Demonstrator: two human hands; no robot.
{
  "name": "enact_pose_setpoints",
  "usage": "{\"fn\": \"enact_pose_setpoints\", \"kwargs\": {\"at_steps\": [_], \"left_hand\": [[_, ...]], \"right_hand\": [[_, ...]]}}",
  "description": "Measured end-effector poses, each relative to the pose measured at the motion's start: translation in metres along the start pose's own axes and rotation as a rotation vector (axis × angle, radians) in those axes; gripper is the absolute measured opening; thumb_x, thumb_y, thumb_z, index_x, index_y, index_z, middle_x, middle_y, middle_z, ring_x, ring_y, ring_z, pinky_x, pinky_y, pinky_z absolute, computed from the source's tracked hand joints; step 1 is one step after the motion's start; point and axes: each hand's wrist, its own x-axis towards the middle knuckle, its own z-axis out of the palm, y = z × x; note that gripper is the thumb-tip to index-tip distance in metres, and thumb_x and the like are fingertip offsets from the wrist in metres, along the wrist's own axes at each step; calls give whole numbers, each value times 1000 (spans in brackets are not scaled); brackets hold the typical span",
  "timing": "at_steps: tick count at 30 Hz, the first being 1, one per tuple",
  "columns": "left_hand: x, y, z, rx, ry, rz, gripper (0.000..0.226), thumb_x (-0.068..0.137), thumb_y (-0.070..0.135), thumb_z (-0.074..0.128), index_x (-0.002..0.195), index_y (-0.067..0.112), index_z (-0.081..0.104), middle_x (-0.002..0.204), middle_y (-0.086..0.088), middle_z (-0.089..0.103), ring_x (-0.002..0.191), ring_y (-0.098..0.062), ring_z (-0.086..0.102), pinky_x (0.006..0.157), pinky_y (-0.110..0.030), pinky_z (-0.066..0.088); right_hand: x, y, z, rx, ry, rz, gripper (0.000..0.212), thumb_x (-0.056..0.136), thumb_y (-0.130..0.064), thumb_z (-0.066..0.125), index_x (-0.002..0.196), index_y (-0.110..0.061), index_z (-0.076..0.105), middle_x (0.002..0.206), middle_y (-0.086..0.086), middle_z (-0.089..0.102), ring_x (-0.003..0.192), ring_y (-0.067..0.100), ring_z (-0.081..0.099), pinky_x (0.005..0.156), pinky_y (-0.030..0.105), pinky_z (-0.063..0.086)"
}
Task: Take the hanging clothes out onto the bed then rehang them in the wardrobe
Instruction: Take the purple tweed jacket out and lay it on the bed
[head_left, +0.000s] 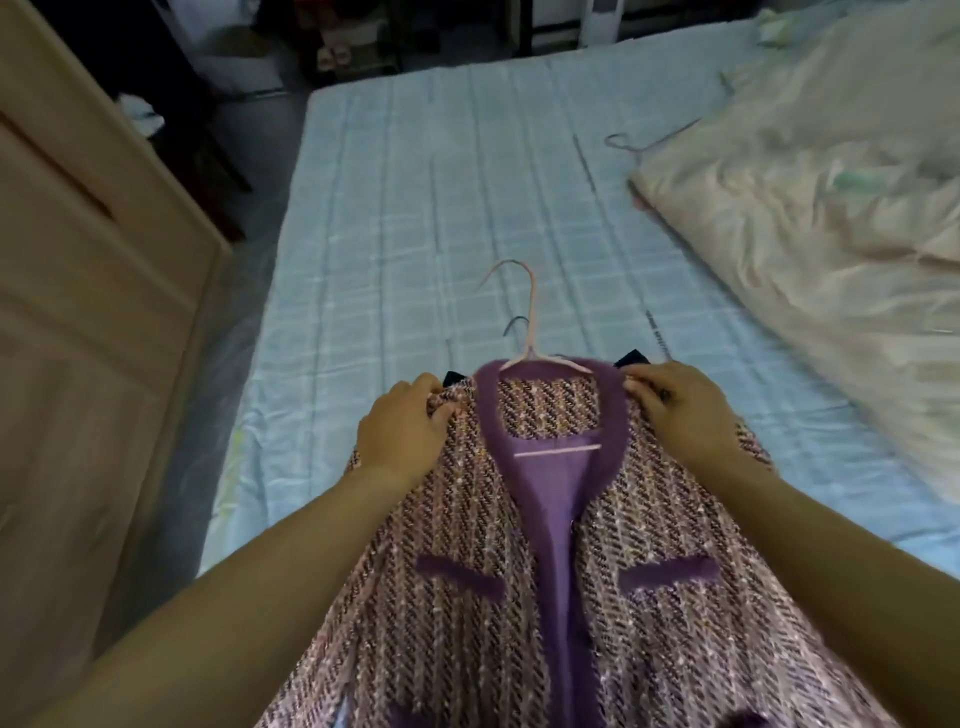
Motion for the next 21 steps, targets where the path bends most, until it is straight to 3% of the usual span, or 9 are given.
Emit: {"fn": "enact_pose_setpoints", "kwargs": {"at_steps": [3, 8, 12, 14, 16, 19, 21], "left_hand": [[28, -16, 49, 22, -37, -123, 29, 93, 45, 48, 112, 24, 55, 103, -7, 58, 93, -27, 56, 72, -37, 45], [60, -42, 124, 122, -48, -209, 34, 94, 45, 44, 120, 25, 52, 109, -8, 57, 99, -26, 55, 78, -37, 44], [69, -54, 164, 186, -164, -248, 48, 96, 49, 35, 138, 29, 39, 137, -7, 46, 122, -26, 46, 96, -41, 38], [62, -53, 169, 254, -223, -267, 57, 94, 57, 29, 146, 34, 25, 151, -4, 31, 137, -24, 31, 109, -46, 28], [49, -50, 163, 299, -230, -251, 61, 91, 64, 22, 147, 40, 16, 156, -1, 22, 142, -26, 22, 112, -55, 20], [25, -42, 137, 316, -220, -198, 68, 83, 70, 10, 146, 46, 8, 157, 1, 20, 143, -27, 18, 109, -62, 14], [5, -34, 114, 311, -180, -167, 70, 82, 71, 12, 146, 43, 15, 155, -2, 27, 143, -30, 21, 107, -66, 14]], "right_hand": [[21, 31, 47, 12, -76, -11, 25, 91, -38, 50, 103, -28, 70, 87, -1, 66, 81, 19, 60, 63, 28, 42], [43, 72, 110, -13, -198, -17, 24, 92, -37, 51, 104, -28, 69, 82, 0, 62, 78, 21, 59, 64, 36, 49], [50, 92, 145, -123, -307, -15, 33, 91, -41, 44, 107, -26, 68, 90, 2, 65, 81, 25, 61, 64, 36, 50], [49, 94, 152, -217, -366, -61, 43, 85, -45, 41, 109, -20, 67, 101, 10, 66, 86, 32, 63, 66, 40, 52], [47, 85, 149, -264, -418, -80, 45, 85, -44, 47, 117, -16, 64, 117, 16, 62, 101, 37, 60, 79, 49, 52], [42, 58, 130, -286, -443, -159, 57, 86, -52, 39, 125, -15, 57, 128, 17, 56, 115, 36, 55, 91, 53, 46], [37, 33, 111, -289, -474, -236, 65, 87, -59, 27, 128, -17, 54, 133, 15, 52, 120, 35, 51, 94, 54, 42]]}}
